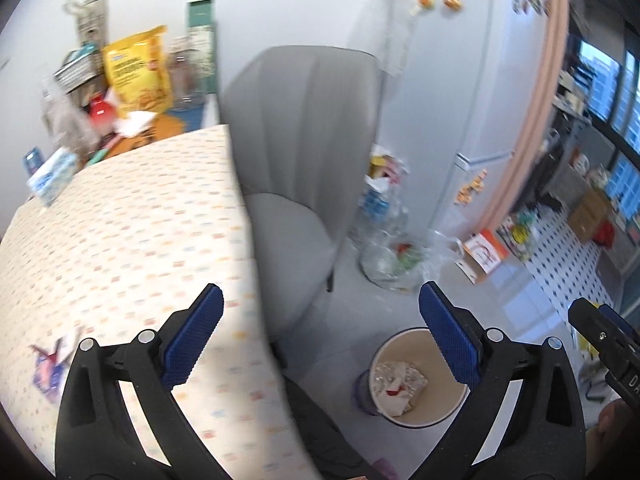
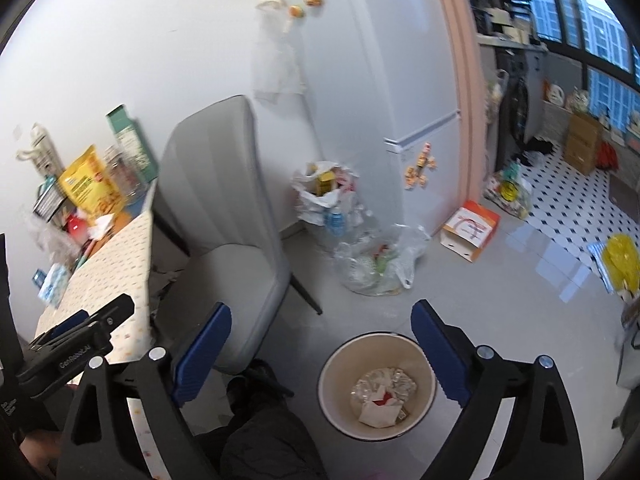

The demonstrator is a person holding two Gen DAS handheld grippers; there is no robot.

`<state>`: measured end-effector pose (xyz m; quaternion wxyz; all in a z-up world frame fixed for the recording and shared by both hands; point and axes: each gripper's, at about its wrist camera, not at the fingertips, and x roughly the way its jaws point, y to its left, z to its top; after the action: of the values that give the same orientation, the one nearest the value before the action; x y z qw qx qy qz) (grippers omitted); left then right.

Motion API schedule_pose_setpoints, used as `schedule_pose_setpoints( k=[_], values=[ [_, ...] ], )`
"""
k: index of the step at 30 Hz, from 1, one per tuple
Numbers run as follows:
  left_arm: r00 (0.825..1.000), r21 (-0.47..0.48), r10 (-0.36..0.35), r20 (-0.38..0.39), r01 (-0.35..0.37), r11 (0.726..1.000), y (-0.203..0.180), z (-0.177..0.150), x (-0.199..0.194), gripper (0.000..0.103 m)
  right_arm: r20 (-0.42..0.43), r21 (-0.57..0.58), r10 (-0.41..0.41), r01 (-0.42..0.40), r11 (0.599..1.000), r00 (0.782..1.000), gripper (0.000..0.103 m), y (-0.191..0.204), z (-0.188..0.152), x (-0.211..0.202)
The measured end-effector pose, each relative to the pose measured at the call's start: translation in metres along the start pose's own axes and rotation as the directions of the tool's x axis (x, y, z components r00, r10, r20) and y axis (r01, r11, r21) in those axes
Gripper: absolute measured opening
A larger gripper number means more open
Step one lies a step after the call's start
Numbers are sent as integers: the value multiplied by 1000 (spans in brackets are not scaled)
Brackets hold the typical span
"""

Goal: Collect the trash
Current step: 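Move both tools back to the table toward the blue wet-wipe packet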

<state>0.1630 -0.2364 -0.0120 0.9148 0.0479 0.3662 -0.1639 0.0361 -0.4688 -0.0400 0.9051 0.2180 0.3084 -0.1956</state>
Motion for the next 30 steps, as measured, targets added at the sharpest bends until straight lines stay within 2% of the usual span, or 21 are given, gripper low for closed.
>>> schedule_pose_setpoints(
  k=[8,17,26,30],
  values=[
    [997,-99,65,33,-62,993,76,-17,-31,97,6,-113,66,-65,991,998,92,75,-14,-17],
    [988,-209,145,54,-131,969,157,-41,-62,97,-11,-225,140,-138,965,990,92,151,-39,-33],
    [975,-295,219,23,-203,934,229,-71,-77,97,-65,-329,215,-224,918,975,92,225,-63,-39],
    [970,-327,239,-30,-236,915,260,-90,-74,97,-86,-377,242,-257,890,966,92,259,-76,-38]
  ],
)
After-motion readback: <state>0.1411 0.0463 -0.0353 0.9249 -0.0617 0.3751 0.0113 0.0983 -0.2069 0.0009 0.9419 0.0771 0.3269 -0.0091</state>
